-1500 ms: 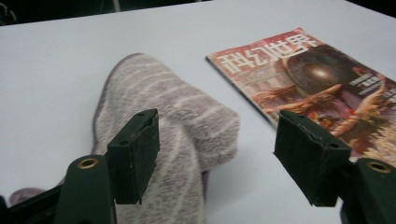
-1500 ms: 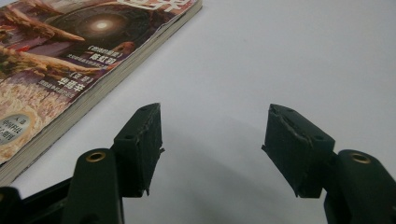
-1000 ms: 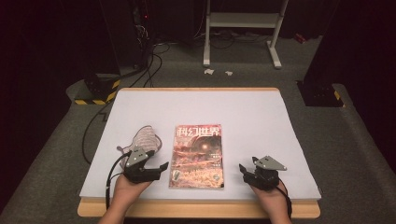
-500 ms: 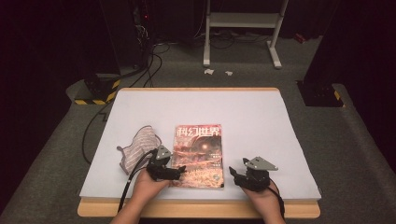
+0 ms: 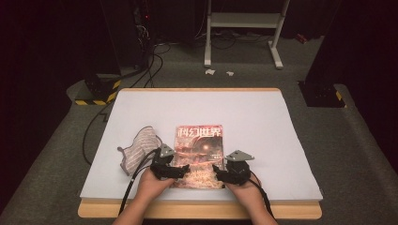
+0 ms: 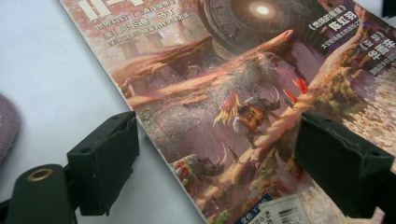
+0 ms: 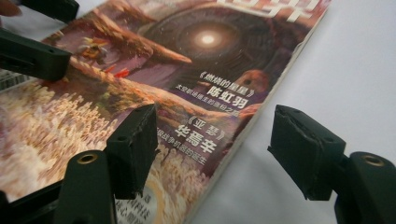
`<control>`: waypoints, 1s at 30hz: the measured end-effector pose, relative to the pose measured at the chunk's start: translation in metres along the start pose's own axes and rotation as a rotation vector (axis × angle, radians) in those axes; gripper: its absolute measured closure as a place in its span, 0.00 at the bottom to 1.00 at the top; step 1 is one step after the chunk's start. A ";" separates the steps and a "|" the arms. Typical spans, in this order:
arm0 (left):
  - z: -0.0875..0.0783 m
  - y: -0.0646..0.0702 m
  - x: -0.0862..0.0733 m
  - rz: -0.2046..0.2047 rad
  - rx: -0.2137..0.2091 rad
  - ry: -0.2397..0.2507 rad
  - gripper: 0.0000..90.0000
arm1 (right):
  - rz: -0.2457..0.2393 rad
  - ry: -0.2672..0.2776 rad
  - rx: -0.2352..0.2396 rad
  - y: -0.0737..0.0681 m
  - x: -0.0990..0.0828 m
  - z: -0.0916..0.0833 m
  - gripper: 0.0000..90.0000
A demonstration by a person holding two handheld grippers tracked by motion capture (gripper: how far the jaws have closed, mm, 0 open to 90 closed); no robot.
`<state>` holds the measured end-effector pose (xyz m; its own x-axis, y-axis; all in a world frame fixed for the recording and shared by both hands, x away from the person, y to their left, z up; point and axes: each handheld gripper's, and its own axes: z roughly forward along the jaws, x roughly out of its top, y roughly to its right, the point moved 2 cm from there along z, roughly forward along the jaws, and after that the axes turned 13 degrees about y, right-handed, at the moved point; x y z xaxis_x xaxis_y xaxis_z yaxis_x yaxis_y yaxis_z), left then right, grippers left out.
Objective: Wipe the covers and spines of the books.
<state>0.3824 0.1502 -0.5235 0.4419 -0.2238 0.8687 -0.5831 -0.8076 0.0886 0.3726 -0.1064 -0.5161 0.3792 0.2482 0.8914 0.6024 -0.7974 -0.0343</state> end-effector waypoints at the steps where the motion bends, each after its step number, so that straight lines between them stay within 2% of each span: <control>1: 0.000 0.001 0.000 -0.004 0.001 -0.002 0.16 | 0.004 -0.014 0.000 -0.001 0.000 0.003 0.35; 5: 0.001 0.002 0.000 -0.006 -0.003 -0.003 0.16 | 0.024 -0.028 0.002 -0.001 -0.002 0.004 0.37; 7: 0.001 0.003 0.001 -0.012 0.005 -0.003 0.16 | 0.062 -0.043 0.016 -0.001 -0.004 0.004 0.37; 8: 0.001 0.003 0.001 -0.032 0.003 0.000 0.17 | 0.068 -0.045 0.011 -0.002 -0.004 0.003 0.37; 11: 0.001 0.002 0.001 -0.053 0.001 0.003 0.17 | 0.065 -0.042 0.005 -0.007 -0.004 0.003 0.39; 15: 0.001 0.002 0.002 -0.059 0.000 0.006 0.17 | 0.069 -0.044 -0.010 -0.009 -0.004 0.004 0.38; 16: 0.000 0.000 0.002 -0.095 -0.009 0.016 0.19 | 0.070 -0.046 -0.011 -0.009 -0.004 0.004 0.38; 21: -0.002 -0.004 0.001 -0.147 -0.021 0.045 0.28 | 0.073 -0.050 -0.026 -0.009 -0.004 0.002 0.38; 26: -0.005 -0.004 0.002 -0.154 -0.017 0.071 0.31 | 0.072 -0.045 -0.033 -0.009 -0.005 0.001 0.38; 30: -0.010 -0.002 0.004 -0.145 -0.014 0.123 0.33 | 0.073 -0.043 -0.035 -0.009 -0.006 0.000 0.38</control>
<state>0.3786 0.1557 -0.5153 0.4363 -0.0362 0.8991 -0.5292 -0.8185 0.2238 0.3651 -0.1002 -0.5211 0.4515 0.2116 0.8668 0.5477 -0.8326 -0.0821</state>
